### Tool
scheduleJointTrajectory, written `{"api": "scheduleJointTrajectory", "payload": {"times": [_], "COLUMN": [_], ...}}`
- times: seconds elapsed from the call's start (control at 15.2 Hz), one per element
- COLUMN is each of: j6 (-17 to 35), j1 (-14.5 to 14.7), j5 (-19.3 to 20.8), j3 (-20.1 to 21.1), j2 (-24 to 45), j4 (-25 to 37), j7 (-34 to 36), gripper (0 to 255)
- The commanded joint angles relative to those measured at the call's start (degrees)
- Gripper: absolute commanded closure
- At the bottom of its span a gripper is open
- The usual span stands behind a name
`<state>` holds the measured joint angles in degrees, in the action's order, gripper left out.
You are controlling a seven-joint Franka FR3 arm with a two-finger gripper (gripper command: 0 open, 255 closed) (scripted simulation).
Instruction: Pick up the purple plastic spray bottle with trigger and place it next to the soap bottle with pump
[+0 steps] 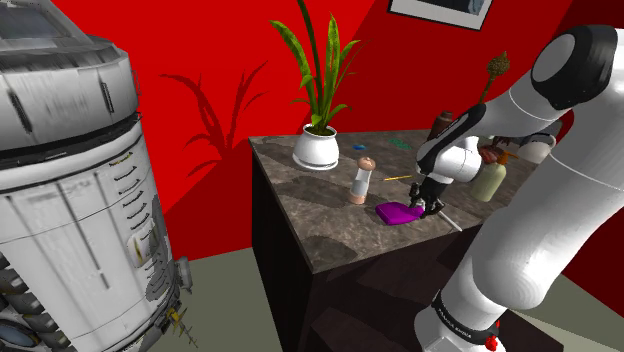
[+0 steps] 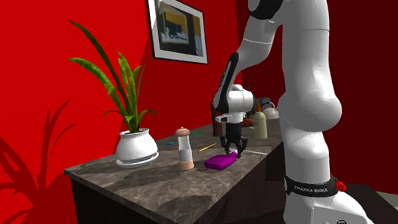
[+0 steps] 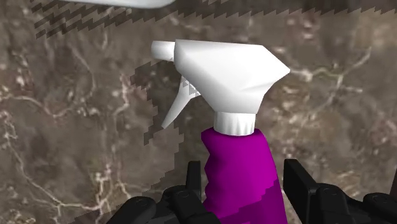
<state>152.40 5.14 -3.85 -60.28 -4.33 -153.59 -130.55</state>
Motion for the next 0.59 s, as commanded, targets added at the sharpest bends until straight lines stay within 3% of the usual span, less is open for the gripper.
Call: {"api": "scheduleJointTrajectory", "payload": {"times": [0.0, 0.2, 0.53], "j6": [0.0, -2.8, -8.0], "j1": [0.0, -3.2, -7.8], "j5": [0.0, 7.5, 14.3], "j3": [0.0, 2.1, 6.1], "j2": [0.0, -4.4, -10.0], "j4": [0.0, 0.2, 1.1], "j7": [0.0, 5.6, 10.9], "gripper": [255, 255, 255]}}
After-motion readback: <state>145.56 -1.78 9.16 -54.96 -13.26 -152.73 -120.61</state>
